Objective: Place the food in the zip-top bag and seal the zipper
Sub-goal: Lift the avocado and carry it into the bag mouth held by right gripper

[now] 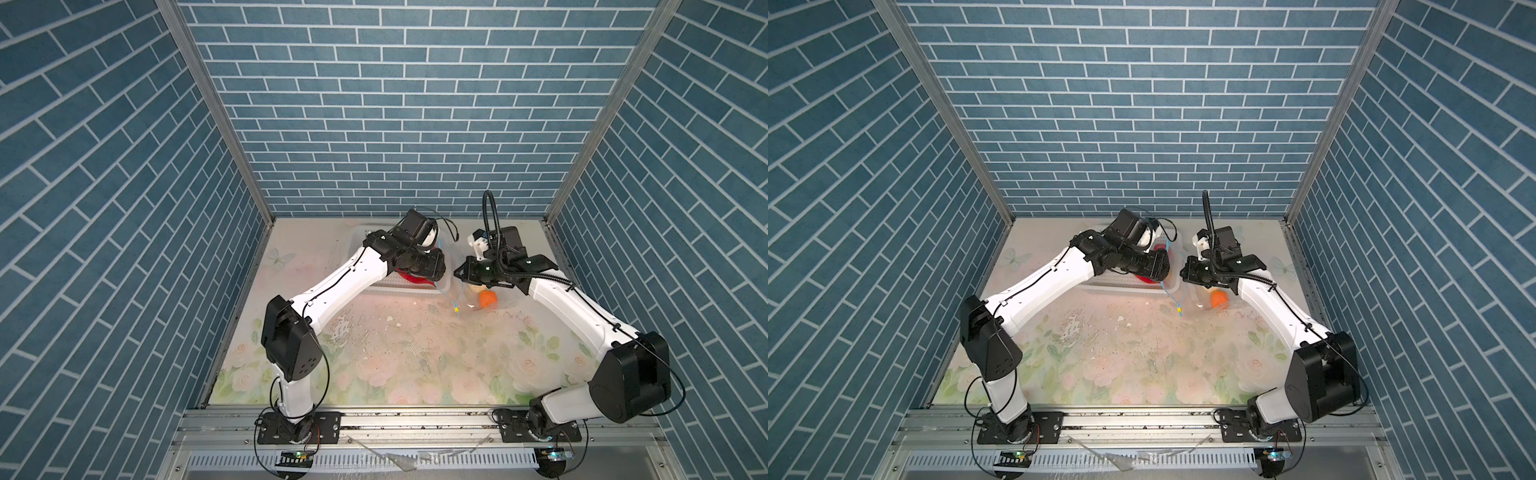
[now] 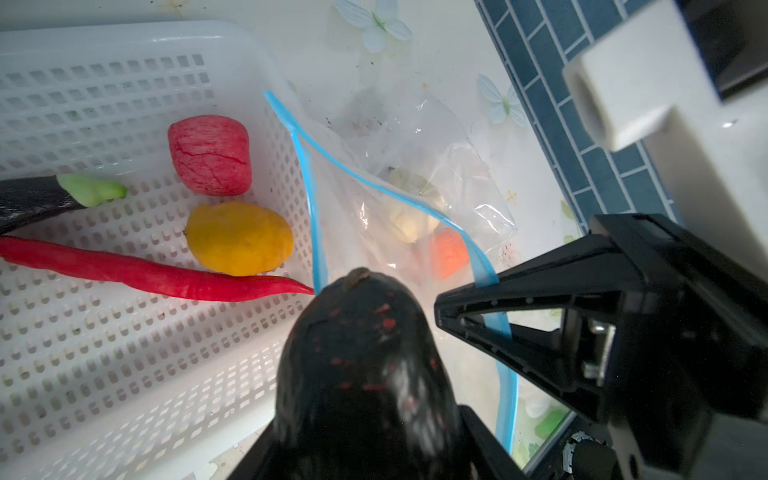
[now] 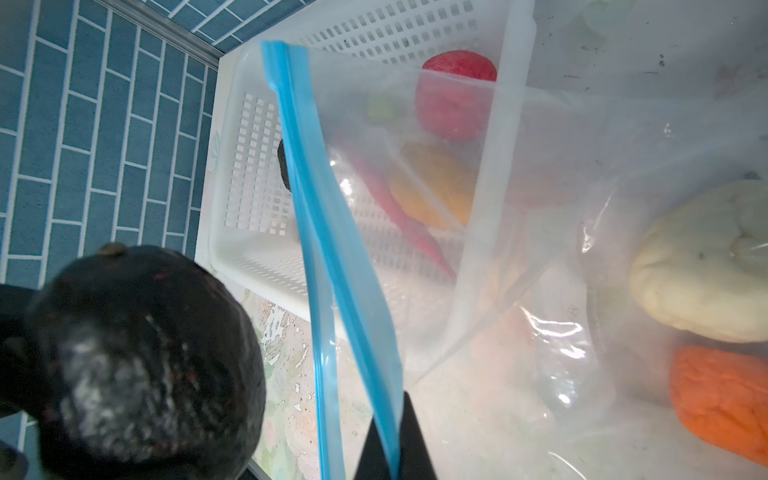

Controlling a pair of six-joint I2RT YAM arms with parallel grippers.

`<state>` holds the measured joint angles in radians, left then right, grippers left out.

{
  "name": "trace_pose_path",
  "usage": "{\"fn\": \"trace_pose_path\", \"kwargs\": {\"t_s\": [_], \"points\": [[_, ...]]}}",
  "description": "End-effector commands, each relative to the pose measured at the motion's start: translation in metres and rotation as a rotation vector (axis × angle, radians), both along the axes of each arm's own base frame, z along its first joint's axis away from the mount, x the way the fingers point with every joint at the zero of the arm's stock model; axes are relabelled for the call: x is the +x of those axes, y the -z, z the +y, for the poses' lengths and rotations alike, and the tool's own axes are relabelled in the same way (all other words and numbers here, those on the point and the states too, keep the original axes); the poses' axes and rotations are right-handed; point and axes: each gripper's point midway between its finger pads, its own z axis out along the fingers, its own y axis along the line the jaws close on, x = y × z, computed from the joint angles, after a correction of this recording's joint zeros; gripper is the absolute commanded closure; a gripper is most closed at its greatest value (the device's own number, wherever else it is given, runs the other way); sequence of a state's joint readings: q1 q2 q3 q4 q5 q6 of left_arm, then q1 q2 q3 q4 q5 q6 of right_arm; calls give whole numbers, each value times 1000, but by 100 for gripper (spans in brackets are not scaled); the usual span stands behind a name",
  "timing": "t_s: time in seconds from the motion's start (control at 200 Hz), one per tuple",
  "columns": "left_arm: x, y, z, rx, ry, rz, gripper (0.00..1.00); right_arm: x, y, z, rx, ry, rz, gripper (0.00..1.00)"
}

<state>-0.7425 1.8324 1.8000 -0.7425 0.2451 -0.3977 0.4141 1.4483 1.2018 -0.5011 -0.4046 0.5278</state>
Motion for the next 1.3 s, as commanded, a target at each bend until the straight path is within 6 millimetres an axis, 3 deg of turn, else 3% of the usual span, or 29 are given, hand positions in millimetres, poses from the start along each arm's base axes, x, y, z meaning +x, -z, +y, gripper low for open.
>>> {"fn": "trace_pose_path", "kwargs": {"t_s": [0.0,0.26,0.695,1.295], "points": [[2,0,-12,-46,17,0,51,7,-27,1,27,23,-36,100],[1,10,-23,-52,35,18,51,7,-28,1,32,25,-36,100],[4,35,-21,-7,23,41,50,5,-31,1,37,25,-42,100],[7,55,-18,47,7,63,49,5,-34,2,44,22,-49,100]]}}
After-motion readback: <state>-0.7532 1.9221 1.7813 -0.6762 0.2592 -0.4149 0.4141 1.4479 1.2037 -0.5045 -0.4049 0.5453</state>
